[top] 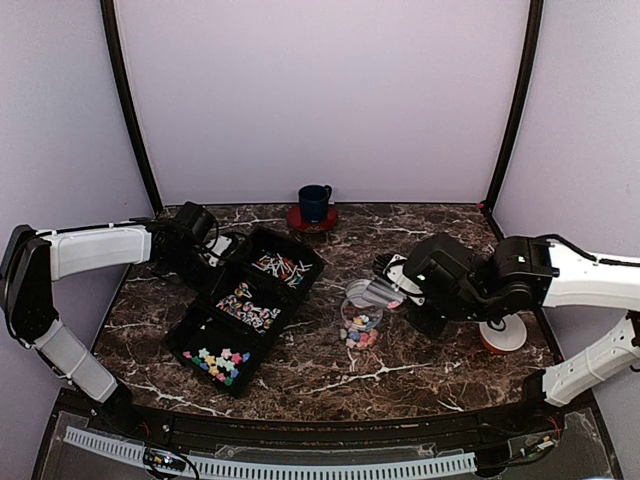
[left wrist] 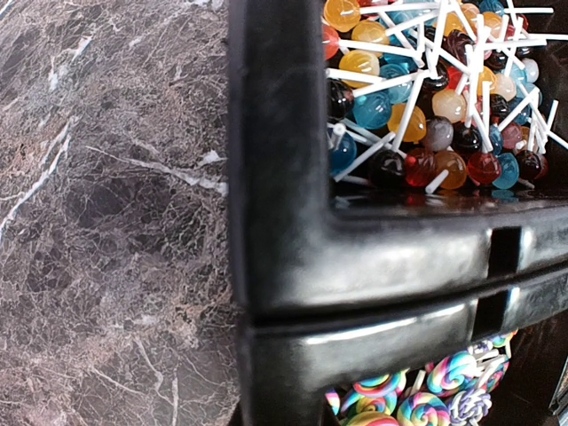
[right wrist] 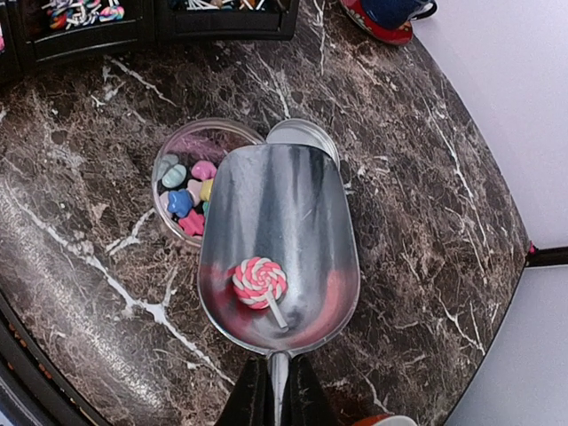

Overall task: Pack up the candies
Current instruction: Place the fake candies in the packing bottle, then scoop the fake candies from the storage box.

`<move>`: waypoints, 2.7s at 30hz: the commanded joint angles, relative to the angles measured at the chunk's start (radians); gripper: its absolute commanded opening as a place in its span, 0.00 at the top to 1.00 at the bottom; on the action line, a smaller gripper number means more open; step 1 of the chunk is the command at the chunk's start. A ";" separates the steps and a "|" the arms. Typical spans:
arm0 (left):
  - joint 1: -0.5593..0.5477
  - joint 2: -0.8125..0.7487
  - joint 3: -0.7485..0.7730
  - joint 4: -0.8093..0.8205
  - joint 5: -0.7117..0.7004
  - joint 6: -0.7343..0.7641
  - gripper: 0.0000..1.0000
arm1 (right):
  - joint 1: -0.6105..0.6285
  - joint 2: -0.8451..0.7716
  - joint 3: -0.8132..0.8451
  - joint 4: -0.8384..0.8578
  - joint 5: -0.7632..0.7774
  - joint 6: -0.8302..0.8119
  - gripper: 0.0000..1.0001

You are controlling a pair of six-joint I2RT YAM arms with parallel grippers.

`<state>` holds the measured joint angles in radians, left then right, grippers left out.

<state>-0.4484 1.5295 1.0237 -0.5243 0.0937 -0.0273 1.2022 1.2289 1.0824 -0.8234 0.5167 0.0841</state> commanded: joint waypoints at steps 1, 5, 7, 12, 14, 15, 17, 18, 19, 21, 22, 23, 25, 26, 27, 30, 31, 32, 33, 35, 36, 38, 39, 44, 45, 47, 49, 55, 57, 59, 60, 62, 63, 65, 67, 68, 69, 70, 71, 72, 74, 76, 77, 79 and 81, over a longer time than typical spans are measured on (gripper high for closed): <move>0.004 -0.049 0.003 0.063 0.066 -0.025 1.00 | -0.005 0.031 0.085 -0.132 0.015 0.044 1.00; 0.004 -0.048 0.004 0.063 0.065 -0.025 1.00 | -0.005 0.071 0.138 -0.184 -0.012 0.046 1.00; 0.004 -0.048 0.004 0.063 0.064 -0.025 1.00 | -0.005 0.096 0.160 -0.203 -0.020 0.046 1.00; 0.006 -0.047 0.003 0.061 0.064 -0.025 1.00 | -0.005 0.146 0.198 -0.235 -0.070 0.039 1.00; 0.006 -0.047 0.003 0.061 0.066 -0.025 1.00 | -0.004 0.170 0.221 -0.253 -0.072 0.045 1.00; 0.007 -0.046 0.003 0.061 0.067 -0.024 1.00 | -0.005 0.179 0.231 -0.263 -0.072 0.048 1.00; 0.006 -0.046 0.003 0.062 0.068 -0.025 1.00 | -0.005 0.198 0.252 -0.280 -0.073 0.054 1.00; 0.006 -0.046 0.003 0.063 0.069 -0.024 1.00 | -0.005 0.208 0.261 -0.290 -0.072 0.057 1.00; 0.006 -0.045 0.003 0.063 0.070 -0.025 1.00 | -0.004 0.216 0.271 -0.297 -0.073 0.060 1.00; 0.006 -0.043 0.003 0.063 0.073 -0.025 1.00 | -0.005 0.231 0.286 -0.309 -0.070 0.064 1.00; 0.006 -0.042 0.003 0.063 0.074 -0.025 1.00 | -0.005 0.237 0.292 -0.313 -0.072 0.065 1.00; 0.005 -0.042 0.003 0.063 0.075 -0.026 1.00 | -0.004 0.241 0.296 -0.319 -0.074 0.065 1.00; 0.007 -0.040 0.003 0.063 0.077 -0.026 1.00 | -0.004 0.250 0.307 -0.327 -0.083 0.068 1.00; 0.005 -0.039 0.003 0.063 0.078 -0.026 1.00 | -0.005 0.255 0.314 -0.330 -0.088 0.068 1.00; 0.005 -0.039 0.003 0.063 0.079 -0.028 1.00 | -0.004 0.260 0.321 -0.338 -0.091 0.068 1.00; 0.005 -0.036 0.003 0.064 0.085 -0.031 1.00 | -0.005 0.270 0.344 -0.356 -0.077 0.075 1.00; 0.006 -0.034 0.002 0.066 0.092 -0.032 1.00 | -0.005 0.270 0.350 -0.361 -0.069 0.077 1.00; 0.007 -0.033 0.001 0.069 0.103 -0.037 1.00 | -0.005 0.268 0.357 -0.367 -0.059 0.080 1.00; 0.006 -0.031 0.002 0.071 0.121 -0.044 1.00 | -0.004 0.266 0.364 -0.375 -0.048 0.088 1.00; 0.008 -0.027 0.003 0.082 0.178 -0.066 1.00 | -0.005 0.262 0.384 -0.392 -0.006 0.103 1.00; 0.008 -0.024 0.001 0.090 0.218 -0.081 1.00 | -0.005 0.256 0.395 -0.393 0.020 0.113 1.00; 0.009 -0.016 -0.004 0.117 0.302 -0.117 1.00 | -0.005 0.234 0.413 -0.379 0.057 0.123 1.00; 0.009 -0.012 -0.011 0.130 0.347 -0.137 1.00 | -0.005 0.221 0.422 -0.365 0.070 0.127 1.00; 0.012 0.015 -0.085 0.281 0.610 -0.300 1.00 | -0.002 0.137 0.430 -0.240 0.005 0.085 1.00; 0.012 0.019 -0.105 0.330 0.656 -0.337 1.00 | 0.001 0.128 0.433 -0.222 -0.013 0.071 1.00; 0.011 0.020 -0.144 0.449 0.752 -0.413 1.00 | 0.008 0.127 0.450 -0.208 -0.030 0.050 1.00; 0.011 0.014 -0.193 0.587 0.850 -0.501 1.00 | 0.043 0.161 0.494 -0.195 -0.030 -0.001 1.00; -0.004 0.001 -0.124 0.347 0.696 -0.355 1.00 | 0.101 0.242 0.573 -0.213 -0.093 -0.086 1.00; -0.014 0.001 -0.096 0.262 0.606 -0.303 1.00 | 0.113 0.284 0.614 -0.246 -0.092 -0.106 1.00; -0.024 0.003 -0.064 0.183 0.494 -0.254 1.00 | 0.122 0.324 0.648 -0.277 -0.103 -0.129 1.00; -0.030 0.002 -0.051 0.152 0.453 -0.234 1.00 | 0.127 0.342 0.663 -0.297 -0.112 -0.140 1.00; -0.036 -0.001 -0.031 0.111 0.399 -0.211 1.00 | 0.136 0.388 0.681 -0.320 -0.134 -0.162 1.00; -0.039 -0.002 -0.022 0.096 0.379 -0.202 1.00 | 0.139 0.410 0.689 -0.332 -0.141 -0.172 1.00; -0.048 -0.001 -0.006 0.069 0.341 -0.187 1.00 | 0.146 0.452 0.707 -0.351 -0.148 -0.189 1.00; -0.063 0.004 0.017 0.040 0.293 -0.173 1.00 | 0.151 0.503 0.729 -0.364 -0.146 -0.202 1.00; -0.072 0.007 0.027 0.027 0.266 -0.168 1.00 | 0.151 0.524 0.741 -0.368 -0.141 -0.207 1.00; -0.082 0.010 0.037 0.014 0.244 -0.162 1.00 | 0.151 0.546 0.751 -0.370 -0.140 -0.212 1.00; -0.090 0.013 0.044 0.006 0.227 -0.159 1.00 | 0.152 0.569 0.763 -0.376 -0.137 -0.217 1.00; -0.097 0.016 0.052 0.001 0.215 -0.157 1.00 | 0.152 0.590 0.774 -0.381 -0.134 -0.222 1.00; -0.103 0.016 0.057 -0.003 0.205 -0.155 1.00 | 0.152 0.612 0.783 -0.383 -0.131 -0.225 1.00; -0.115 0.022 0.071 -0.015 0.178 -0.150 1.00 | 0.152 0.655 0.801 -0.392 -0.117 -0.231 1.00; -0.130 0.032 0.089 -0.036 0.142 -0.139 1.00 | 0.152 0.698 0.825 -0.401 -0.093 -0.234 1.00; -0.137 0.038 0.098 -0.046 0.133 -0.134 1.00 | 0.152 0.720 0.837 -0.405 -0.088 -0.236 1.00; -0.148 0.050 0.110 -0.056 0.121 -0.126 1.00 | 0.152 0.764 0.868 -0.415 -0.080 -0.243 1.00; -0.156 0.059 0.115 -0.060 0.114 -0.121 1.00 | 0.153 0.806 0.901 -0.424 -0.072 -0.253 1.00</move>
<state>-0.5892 1.5978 1.0725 -0.5880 0.1921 -0.1646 1.3437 1.9690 1.9156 -1.2034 0.4118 -0.1436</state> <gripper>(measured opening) 0.074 0.078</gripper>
